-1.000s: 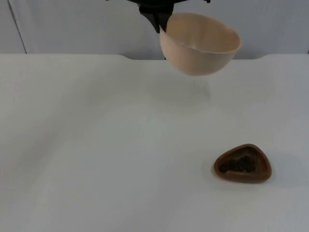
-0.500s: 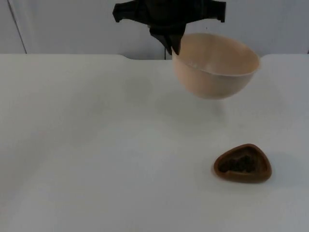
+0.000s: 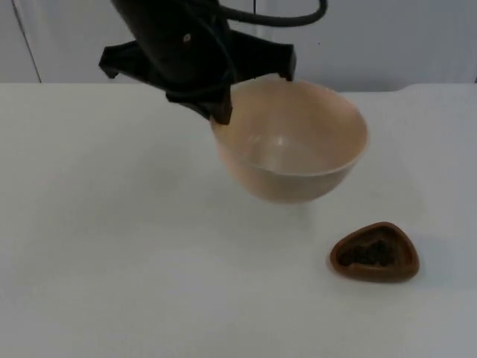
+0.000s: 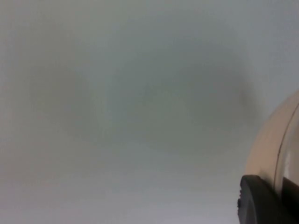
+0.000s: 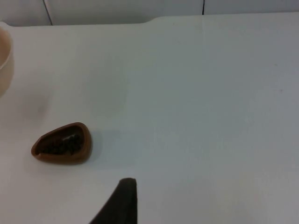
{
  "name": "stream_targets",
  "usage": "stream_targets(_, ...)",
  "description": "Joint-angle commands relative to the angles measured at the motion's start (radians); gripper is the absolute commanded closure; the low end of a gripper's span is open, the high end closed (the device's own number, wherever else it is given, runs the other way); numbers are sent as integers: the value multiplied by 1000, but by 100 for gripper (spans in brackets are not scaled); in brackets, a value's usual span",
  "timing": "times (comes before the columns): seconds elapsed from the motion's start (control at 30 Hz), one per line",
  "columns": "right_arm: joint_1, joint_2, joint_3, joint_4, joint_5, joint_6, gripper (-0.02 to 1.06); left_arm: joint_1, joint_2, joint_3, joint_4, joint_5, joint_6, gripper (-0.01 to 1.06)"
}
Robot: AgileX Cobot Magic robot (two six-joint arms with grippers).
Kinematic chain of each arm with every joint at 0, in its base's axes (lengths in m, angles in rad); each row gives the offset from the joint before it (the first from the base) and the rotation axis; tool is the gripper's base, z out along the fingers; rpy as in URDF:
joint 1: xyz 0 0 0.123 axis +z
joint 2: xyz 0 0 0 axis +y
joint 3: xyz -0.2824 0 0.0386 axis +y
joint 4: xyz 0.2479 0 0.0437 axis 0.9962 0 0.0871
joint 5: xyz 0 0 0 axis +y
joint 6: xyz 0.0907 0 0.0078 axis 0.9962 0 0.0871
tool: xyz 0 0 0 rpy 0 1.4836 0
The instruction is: Pick up the bowl with the left hand and pour the coffee beans from the cup into the bowl with the right hand.
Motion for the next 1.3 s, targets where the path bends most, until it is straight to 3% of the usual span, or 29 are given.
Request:
stream_targets(0.0, -5, 4, 2, 0, -2, -3, -1, 18, -54, 72, -1, -57, -13, 105)
stream_targets(0.3, -5, 4, 2, 0, -2, -3, -1, 115, -231, 325, -17, -165, -16, 105)
stream_targets(0.5, -5, 4, 2, 0, -2, -3, -1, 119, -317, 428, -50, -186, 40, 105)
stream_targets(0.7, -5, 4, 2, 0, -2, -3, -1, 119, -326, 435, -98, -175, 109, 105)
stream_targets(0.87, -5, 4, 2, 5, -2, 0, -1, 119, -326, 465, -223, -201, 213, 105)
stream_targets(1.27, -5, 4, 2, 5, -4, 2, -1, 119, -326, 483, -226, -210, 216, 105)
